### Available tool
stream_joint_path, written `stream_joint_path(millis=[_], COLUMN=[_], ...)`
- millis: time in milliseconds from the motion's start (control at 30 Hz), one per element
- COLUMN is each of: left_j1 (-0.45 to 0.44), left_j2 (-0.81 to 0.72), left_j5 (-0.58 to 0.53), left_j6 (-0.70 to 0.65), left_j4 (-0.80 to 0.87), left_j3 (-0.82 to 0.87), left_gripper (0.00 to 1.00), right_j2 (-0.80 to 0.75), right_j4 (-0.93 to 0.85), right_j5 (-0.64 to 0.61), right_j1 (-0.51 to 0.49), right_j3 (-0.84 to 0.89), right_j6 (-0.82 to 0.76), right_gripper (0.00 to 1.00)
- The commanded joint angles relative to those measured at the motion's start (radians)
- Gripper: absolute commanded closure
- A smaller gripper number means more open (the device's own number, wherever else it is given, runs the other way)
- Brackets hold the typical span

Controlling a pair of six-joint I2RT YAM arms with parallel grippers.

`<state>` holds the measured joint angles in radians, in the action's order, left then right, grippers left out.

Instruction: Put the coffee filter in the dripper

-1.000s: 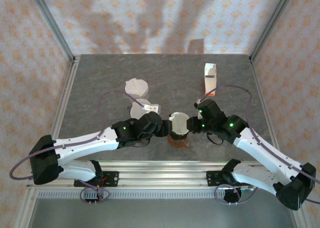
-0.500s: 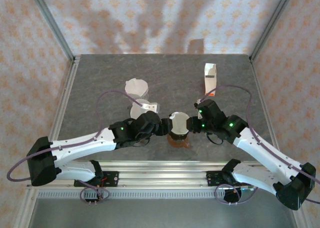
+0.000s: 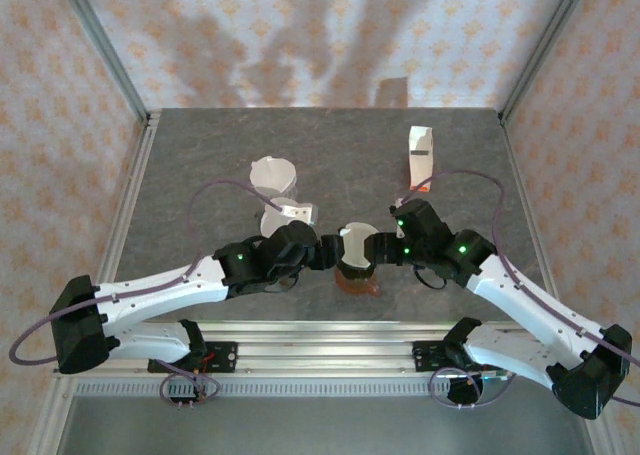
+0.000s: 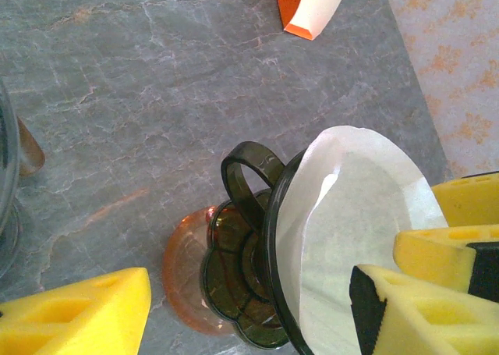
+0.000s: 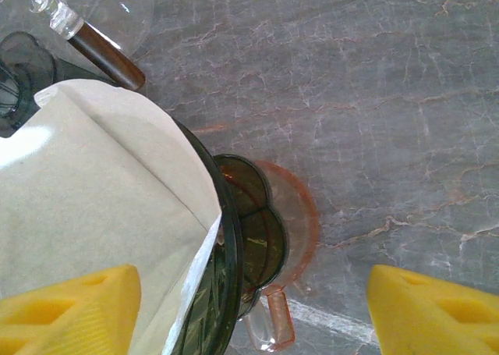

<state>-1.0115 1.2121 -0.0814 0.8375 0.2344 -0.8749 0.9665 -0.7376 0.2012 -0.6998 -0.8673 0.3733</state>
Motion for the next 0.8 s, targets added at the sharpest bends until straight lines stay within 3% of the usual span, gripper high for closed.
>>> stream_joint_path(millis=[0, 167, 233, 567, 767], left_j1=[0.011, 0.011, 0.011, 0.011, 0.026], left_j2=[-0.013, -0.018, -0.023, -0.085, -0.243], left_j5=[-0.007, -0.009, -0.012, -0.026, -0.155], left_j6=[-0.005, -0.009, -0.011, -0.07, -0.153], left_j4=[0.007, 0.013, 0.018, 0.048, 0.162], left_j3=[-0.034, -0.038, -0.041, -0.099, -0.154], left_gripper=[0.3, 0.3, 0.3, 0.14, 0.06], right_j2=[-0.021, -0.03, -0.038, -0.103, -0.169], right_j4=[-0.021, -0.031, -0.04, -0.029, 0.021], right_j5=[-0.037, -0.044, -0.055, -0.079, -0.129], right_j1=[-0.007, -0.006, -0.006, -0.006, -0.006], right_j3=[-0.028, -0.047, -0.062, -0.126, -0.074], right_j6=[0.004, 0.004, 0.002, -0.004, 0.011], right_gripper=[0.21, 0.16, 0.0, 0.01, 0.01])
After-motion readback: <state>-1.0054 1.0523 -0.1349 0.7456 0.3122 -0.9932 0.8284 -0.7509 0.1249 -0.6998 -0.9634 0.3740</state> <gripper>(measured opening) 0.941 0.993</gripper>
